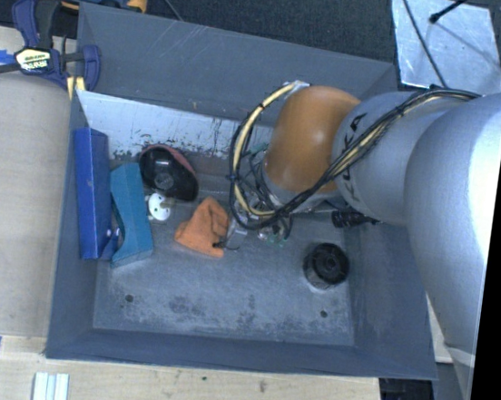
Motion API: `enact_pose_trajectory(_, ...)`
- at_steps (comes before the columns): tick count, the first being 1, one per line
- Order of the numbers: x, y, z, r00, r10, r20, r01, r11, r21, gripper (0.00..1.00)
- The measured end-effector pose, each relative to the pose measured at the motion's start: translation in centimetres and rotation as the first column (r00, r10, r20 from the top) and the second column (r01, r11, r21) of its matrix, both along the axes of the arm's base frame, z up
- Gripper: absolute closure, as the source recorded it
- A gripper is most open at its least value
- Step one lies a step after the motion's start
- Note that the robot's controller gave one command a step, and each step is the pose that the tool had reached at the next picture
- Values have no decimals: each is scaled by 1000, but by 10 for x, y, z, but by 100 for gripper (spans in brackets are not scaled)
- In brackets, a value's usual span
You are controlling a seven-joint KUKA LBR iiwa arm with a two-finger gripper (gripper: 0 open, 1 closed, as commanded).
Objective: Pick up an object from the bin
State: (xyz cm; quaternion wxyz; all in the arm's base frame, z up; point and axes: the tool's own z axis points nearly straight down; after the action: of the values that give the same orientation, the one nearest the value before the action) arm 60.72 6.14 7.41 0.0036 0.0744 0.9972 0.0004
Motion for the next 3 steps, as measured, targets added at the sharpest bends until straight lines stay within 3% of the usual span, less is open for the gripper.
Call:
enact_pose_trajectory(1,7,-3,24,1000,8,-6,-8,1000,0,100)
enact_pose_trajectory(2,16,-9,35,1000,5,2,-5,1000,0,100)
enact_pose_trajectory(3,1,-5,68,1000,8,-6,-8,1000,0,100)
